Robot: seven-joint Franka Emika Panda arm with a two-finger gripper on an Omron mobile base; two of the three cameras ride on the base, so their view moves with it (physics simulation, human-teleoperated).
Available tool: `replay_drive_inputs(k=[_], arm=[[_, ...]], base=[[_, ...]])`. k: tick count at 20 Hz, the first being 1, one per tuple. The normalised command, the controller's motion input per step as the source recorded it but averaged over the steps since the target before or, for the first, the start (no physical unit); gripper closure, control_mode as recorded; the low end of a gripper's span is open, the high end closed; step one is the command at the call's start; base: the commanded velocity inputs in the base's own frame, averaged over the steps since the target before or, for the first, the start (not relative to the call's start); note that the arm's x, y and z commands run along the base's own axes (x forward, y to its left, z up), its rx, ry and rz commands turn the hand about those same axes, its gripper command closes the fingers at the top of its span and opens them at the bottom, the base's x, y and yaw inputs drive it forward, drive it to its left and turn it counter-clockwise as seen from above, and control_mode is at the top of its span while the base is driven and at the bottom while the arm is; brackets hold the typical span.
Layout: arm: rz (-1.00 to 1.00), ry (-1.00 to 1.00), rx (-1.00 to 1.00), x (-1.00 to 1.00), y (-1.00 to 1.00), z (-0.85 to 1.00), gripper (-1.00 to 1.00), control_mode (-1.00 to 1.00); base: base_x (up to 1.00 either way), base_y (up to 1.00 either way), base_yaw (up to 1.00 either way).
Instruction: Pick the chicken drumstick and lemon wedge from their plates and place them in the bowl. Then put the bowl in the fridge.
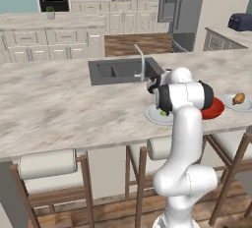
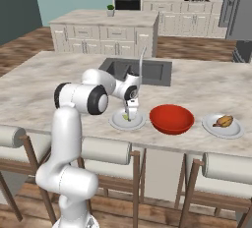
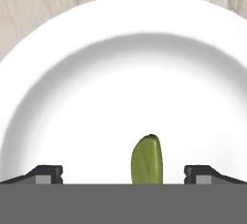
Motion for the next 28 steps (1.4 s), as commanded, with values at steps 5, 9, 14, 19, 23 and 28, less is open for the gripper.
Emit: replay_drive_inputs(k=[5, 9, 14, 19, 23, 28], arm=[[-0.06, -0.02, 0.00, -0.02, 0.00, -0.06, -1.00, -1.00], [-0.09, -0.02, 0.00, 0.00, 0.00, -0.07, -1.00, -1.00], [-0.08, 0.00, 0.00, 0.00, 0.00, -0.10, 1.00, -1.00], [-0.01, -0.07, 0.00, -0.26, -0.04, -0.01, 1.00, -1.00], [0.00, -0.02, 0.00, -0.25, 0.00, 0.00, 1.00, -1.00], [0.00, 0.00, 0.01, -0.25, -0.01, 0.04, 1.00, -1.00]], base=[[0.00, 0.00, 0.00], [0.00, 0.00, 0.00], [0.00, 0.00, 0.00], [0.00, 0.00, 0.00], [0.00, 0.00, 0.00], [0.00, 0.00, 0.00]])
